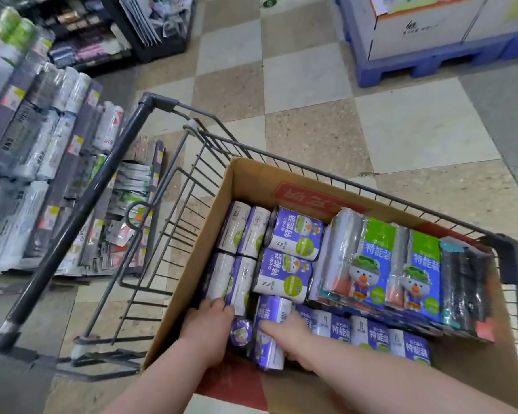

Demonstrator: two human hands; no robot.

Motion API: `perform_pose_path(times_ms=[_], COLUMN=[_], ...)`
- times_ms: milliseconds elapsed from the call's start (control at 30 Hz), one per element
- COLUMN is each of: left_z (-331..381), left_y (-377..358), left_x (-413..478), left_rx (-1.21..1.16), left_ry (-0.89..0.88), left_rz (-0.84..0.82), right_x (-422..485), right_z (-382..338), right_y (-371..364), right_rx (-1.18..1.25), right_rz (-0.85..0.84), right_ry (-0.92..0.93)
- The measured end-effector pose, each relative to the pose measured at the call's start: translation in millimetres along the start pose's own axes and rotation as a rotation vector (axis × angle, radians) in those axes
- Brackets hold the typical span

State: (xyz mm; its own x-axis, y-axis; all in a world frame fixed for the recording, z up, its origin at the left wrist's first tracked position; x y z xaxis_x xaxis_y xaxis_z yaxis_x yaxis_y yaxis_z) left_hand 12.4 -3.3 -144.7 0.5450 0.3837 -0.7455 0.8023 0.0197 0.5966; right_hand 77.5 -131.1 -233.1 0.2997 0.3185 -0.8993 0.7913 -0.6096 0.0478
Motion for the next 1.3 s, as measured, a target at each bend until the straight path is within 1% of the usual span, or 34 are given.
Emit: perform_pose_path(times_ms=[167, 300, 367, 467, 533, 667, 733, 800, 867, 1000, 1067, 1167, 1300], left_z=[-6, -9, -7, -5, -4, -1, 1, 4, 9, 17, 24, 44, 85], left_y=[9, 23, 32, 52, 67, 93, 99, 103, 104, 106, 108, 113, 115], left_x=[-2, -1, -1, -3, -4, -7, -13, -20, -30, -49, -60, -79, -107], left_rx=[-0.113, -0.328, -0.429, -0.63, -0.796, -1.148, -1.285, -1.396, -1.442, -1.529, -1.533, -1.544, -1.493], left_ry=[-0.053, -0.079, -0.086, -0.067, -0.035, -0.03, -0.054, -0.096, -0.162, -0.304, -0.357, -0.459, -0.602], left_rz=[-0.004, -0.02, -0.012, 0.046, 0.099, 0.217, 0.241, 0.222, 0.2, 0.212, 0.231, 0.25, 0.187], right_x=[-18, -33, -40, -50, -54, -64, -74, -95, -114, -154, -177, -207, -254], right_z=[8, 6, 4, -5, -6, -2, 0, 2, 8, 24, 35, 59, 101], right_y=[31, 53, 64, 79, 91, 118, 128, 134, 136, 132, 126, 123, 122], right_rx=[0.054, 0.117, 0.141, 0.208, 0.235, 0.387, 0.481, 0.582, 0.622, 0.667, 0.66, 0.674, 0.731], right_rz=[-0.048, -0.13, -0.141, -0.114, -0.045, 0.068, 0.1, 0.134, 0.176, 0.256, 0.308, 0.388, 0.489], right_ry=[0.03, 0.09, 0.126, 0.189, 0.216, 0.31, 0.342, 0.381, 0.394, 0.432, 0.47, 0.575, 0.643])
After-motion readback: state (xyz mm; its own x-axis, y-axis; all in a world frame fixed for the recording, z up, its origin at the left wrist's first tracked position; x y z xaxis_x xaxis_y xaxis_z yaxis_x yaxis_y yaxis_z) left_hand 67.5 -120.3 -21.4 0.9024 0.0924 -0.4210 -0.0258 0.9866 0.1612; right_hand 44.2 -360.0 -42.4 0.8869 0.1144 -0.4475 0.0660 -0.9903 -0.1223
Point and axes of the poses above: each hand's wrist, its own x-axis towards the middle knuckle, its own y-axis out of the back of the hand, z = x × y, the point moved 3 cm from there along x, towards the middle knuckle, and after that the axes turned 2 degrees about x, right-handed, at the moved point
